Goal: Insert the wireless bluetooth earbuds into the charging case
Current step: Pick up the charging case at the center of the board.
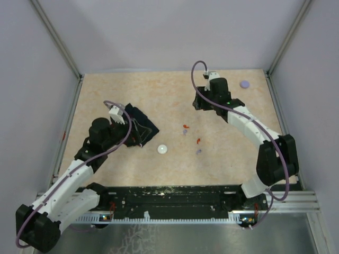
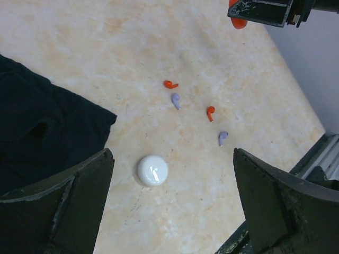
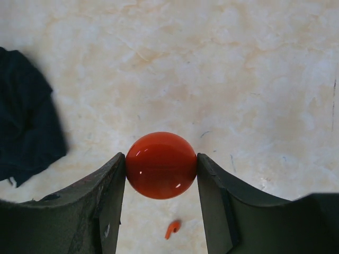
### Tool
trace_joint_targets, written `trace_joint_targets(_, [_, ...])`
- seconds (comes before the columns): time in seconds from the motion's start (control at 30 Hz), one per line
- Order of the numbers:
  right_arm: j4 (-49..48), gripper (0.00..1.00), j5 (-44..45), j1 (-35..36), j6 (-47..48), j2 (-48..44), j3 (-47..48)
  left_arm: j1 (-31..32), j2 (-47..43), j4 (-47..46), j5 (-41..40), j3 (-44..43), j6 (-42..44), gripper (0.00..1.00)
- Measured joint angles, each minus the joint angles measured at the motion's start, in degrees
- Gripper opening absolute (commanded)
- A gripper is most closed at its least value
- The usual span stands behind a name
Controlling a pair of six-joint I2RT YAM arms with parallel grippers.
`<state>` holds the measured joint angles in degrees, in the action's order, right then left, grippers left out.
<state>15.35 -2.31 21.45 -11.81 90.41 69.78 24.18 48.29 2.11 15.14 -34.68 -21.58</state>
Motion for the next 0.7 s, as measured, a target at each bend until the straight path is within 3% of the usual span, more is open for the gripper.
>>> trace_joint_targets(0.2, [-4.6,0.44,-3.3,1.7,-5.7,-8.3,-5.2,6.0,0.1,-7.7,-1.6,3.4,-5.9,0.97])
trace_joint_targets(0.4, [-8.7,0.44,-4.7,6.3,-10.9,-13.9,-10.5,16.8,2.1,-15.0,-7.7,3.7,-9.4,0.94])
trace_joint_targets(0.7, [-15.5,0.43,-5.2,12.0,-18.8,-21.8,-18.6,24.8,7.3,-24.9,-18.3,4.0,-12.0,0.90])
